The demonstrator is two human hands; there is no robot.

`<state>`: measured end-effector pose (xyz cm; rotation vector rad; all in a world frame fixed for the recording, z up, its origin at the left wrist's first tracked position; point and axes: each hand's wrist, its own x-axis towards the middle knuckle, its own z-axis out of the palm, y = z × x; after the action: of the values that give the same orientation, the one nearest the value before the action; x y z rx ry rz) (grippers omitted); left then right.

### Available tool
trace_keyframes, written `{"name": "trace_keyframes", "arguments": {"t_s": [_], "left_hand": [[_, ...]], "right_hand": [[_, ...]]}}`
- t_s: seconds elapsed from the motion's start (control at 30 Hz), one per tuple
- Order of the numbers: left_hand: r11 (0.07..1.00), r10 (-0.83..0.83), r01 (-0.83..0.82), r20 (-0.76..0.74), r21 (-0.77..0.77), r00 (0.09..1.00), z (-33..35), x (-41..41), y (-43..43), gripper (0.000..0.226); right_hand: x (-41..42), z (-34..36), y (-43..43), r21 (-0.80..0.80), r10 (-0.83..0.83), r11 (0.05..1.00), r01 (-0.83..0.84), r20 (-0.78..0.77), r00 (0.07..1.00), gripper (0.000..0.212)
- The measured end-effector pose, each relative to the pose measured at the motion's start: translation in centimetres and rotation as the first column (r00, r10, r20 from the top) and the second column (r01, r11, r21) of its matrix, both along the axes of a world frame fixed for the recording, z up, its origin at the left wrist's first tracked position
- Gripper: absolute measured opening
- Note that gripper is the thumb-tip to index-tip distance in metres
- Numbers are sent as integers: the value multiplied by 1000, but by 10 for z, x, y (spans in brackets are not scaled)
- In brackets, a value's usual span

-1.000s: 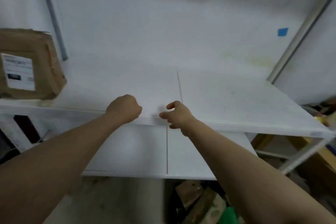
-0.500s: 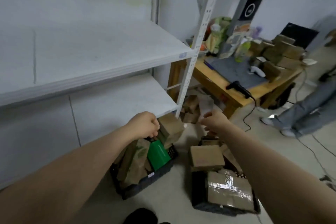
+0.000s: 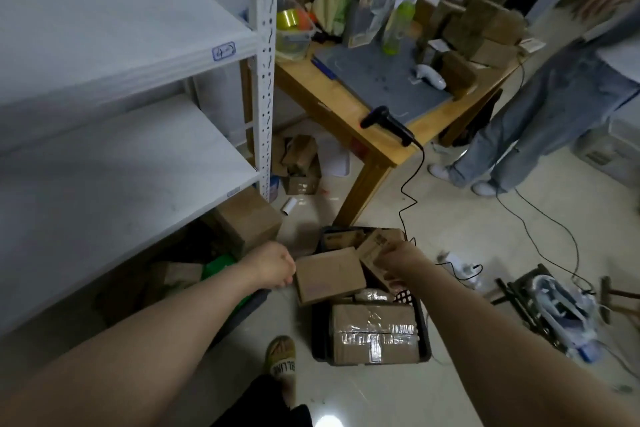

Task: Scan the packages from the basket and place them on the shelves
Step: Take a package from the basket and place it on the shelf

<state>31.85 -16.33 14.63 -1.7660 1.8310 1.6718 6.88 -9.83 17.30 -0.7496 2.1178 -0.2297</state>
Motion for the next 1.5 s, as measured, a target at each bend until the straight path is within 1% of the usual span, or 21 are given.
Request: {"name": "trace_keyframes", "arguments": {"t_s": [0.07, 0.17, 0.23, 0.43, 0.47, 0.53, 0.6, 0.63, 0.73, 0.83, 0.9, 0.93, 1.0, 1.03, 1.1, 1.13, 1.23, 1.3, 1.37, 1.4, 1.5], "left_hand": [[995, 29, -31, 29, 91, 999, -18, -16, -17, 13], [983, 56, -69, 85, 168, 995, -51, -36, -47, 18], [971, 104, -132, 142, 200, 984, -76, -48, -65, 20], [880, 246, -331, 267, 342, 932, -145, -88, -85, 19], [870, 255, -344, 274, 353, 927, -157, -93, -85, 19], [819, 319, -384, 218, 427, 922, -190, -103, -81, 20], [741, 437, -478, 203, 471, 877, -215, -116, -79, 55], [700, 496, -523, 196, 487, 846, -224, -122, -78, 62], [601, 611, -625, 218, 498, 761, -253, -135, -81, 70], [549, 682, -721, 273, 422, 679, -296, -134, -83, 79], [481, 748, -776, 271, 408, 606, -309, -137, -82, 74], [442, 783, -793, 251, 420, 569, -315, -140, -80, 66], [378, 830, -789, 201, 484, 521, -320, -144, -72, 45], [337, 861, -797, 178, 501, 477, -319, -146, -68, 44], [279, 895, -795, 154, 538, 418, -316, -147, -61, 51], [272, 903, -792, 140, 546, 407, -308, -148, -59, 53], [247, 926, -819, 123, 518, 357, -272, -146, -57, 47], [242, 931, -832, 122, 499, 344, -239, -146, -55, 45], [231, 945, -839, 92, 493, 314, -193, -145, -51, 45], [225, 951, -838, 77, 498, 301, -172, -144, -50, 46], [213, 971, -817, -24, 535, 237, -103, -140, -43, 53]], "right_hand": [[-14, -16, -21, 61, 84, 995, -83, -17, 996, 10], [-36, -49, -47, 75, 83, 994, -81, -33, 996, 9], [-50, -79, -58, 97, 91, 991, -89, -15, 996, 5], [-90, -170, -76, 187, 171, 967, -175, 38, 985, 5], [-95, -185, -81, 193, 173, 965, -176, 33, 984, 8], [-106, -216, -90, 220, 177, 958, -182, 43, 983, 11], [-113, -251, -98, 239, 152, 957, -164, 68, 986, 17], [-115, -266, -101, 251, 138, 956, -155, 84, 987, 26], [-121, -309, -108, 262, 95, 957, -121, 112, 989, 48], [-126, -356, -110, 211, 11, 976, -45, 162, 987, 54], [-136, -403, -105, 158, -34, 987, 0, 211, 977, 61], [-137, -414, -104, 143, -75, 989, 40, 250, 965, 64], [-125, -391, -107, 151, -141, 983, 99, 296, 945, 59], [-120, -376, -108, 167, -161, 979, 114, 307, 938, 56], [-118, -357, -108, 206, -205, 968, 142, 326, 923, 62], [-118, -345, -107, 222, -231, 962, 162, 335, 914, 68], [-119, -303, -108, 210, -316, 945, 252, 374, 872, 82], [-120, -267, -111, 174, -313, 949, 263, 409, 857, 87], [-122, -223, -114, 130, -282, 959, 251, 435, 855, 99], [-123, -199, -114, 102, -272, 962, 254, 453, 849, 100], [-125, -122, -113, 35, -277, 953, 301, 501, 820, 84]]}}
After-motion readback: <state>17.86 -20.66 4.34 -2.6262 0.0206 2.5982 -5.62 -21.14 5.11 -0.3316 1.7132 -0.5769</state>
